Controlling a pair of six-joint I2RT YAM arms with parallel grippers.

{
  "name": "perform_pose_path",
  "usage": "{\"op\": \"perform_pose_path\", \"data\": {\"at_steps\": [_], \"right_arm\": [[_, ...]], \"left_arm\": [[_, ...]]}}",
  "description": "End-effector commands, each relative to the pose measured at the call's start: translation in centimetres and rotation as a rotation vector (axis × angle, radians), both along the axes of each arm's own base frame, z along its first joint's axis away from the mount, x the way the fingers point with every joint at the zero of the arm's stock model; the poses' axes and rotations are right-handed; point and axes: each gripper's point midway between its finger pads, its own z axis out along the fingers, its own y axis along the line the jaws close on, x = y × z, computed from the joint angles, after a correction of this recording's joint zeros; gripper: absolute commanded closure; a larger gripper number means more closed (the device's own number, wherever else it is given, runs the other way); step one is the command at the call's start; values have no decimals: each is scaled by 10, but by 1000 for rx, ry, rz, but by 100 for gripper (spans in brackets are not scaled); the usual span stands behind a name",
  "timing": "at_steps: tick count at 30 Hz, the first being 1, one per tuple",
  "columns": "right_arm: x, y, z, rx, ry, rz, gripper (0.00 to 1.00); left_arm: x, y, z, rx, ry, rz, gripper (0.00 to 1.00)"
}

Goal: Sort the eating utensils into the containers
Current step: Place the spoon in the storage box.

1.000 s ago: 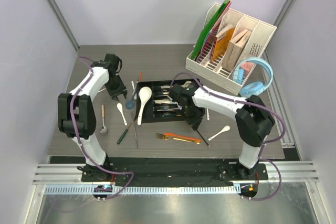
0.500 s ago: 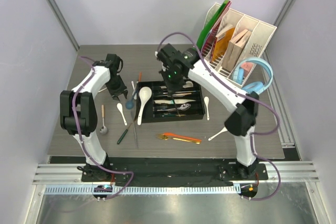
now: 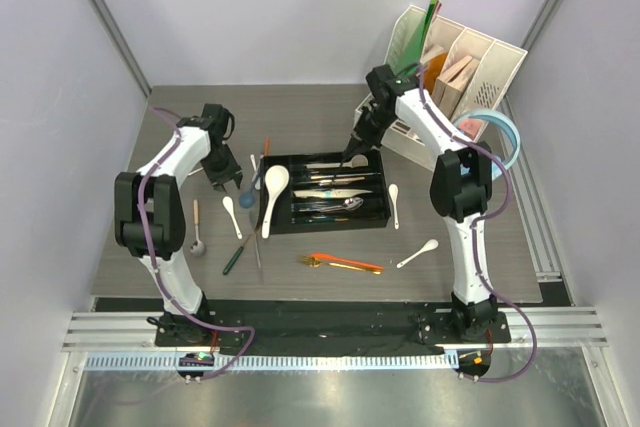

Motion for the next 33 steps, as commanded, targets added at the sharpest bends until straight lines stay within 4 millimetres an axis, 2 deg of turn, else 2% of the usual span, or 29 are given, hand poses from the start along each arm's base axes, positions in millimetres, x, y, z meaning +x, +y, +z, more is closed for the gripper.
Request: {"op": "perform_pose_path", "data": {"at_steps": [1, 3, 6, 12, 17, 21, 26, 28, 30, 31, 32, 33], "right_arm": [[7, 59, 103, 304, -118, -74, 99], [14, 69, 121, 340, -171, -69, 99], [16, 81, 128, 382, -156, -82, 99], [5, 105, 138, 465, -73, -110, 99], [1, 106, 161, 522, 18, -242, 99], [3, 106, 169, 528, 76, -363, 99], [-4, 107, 156, 493, 142, -430, 99], [-5, 104, 154, 468, 113, -434, 99], [-11, 94, 139, 389, 125, -457, 99], [-14, 89, 138, 362, 101, -451, 99], [-25, 79, 125, 295, 151, -488, 99], [-26, 75, 122, 280, 156, -511, 99]], "left_arm": [[6, 3, 2, 5, -36, -4, 62], [9, 3, 1, 6, -39, -4, 62], [10, 3, -1, 2, -37, -6, 62], [12, 4, -6, -1, -35, -4, 62], [15, 5, -12, -14, -37, 4, 62], [20, 3, -14, -34, -46, 11, 62], [24, 5, -11, -47, -56, 19, 63], [23, 5, -11, -48, -59, 21, 63], [24, 7, -9, -51, -68, 28, 63], [22, 7, -10, -55, -65, 29, 62], [22, 7, -10, -60, -66, 30, 63], [21, 7, -11, -63, -63, 33, 63]]}}
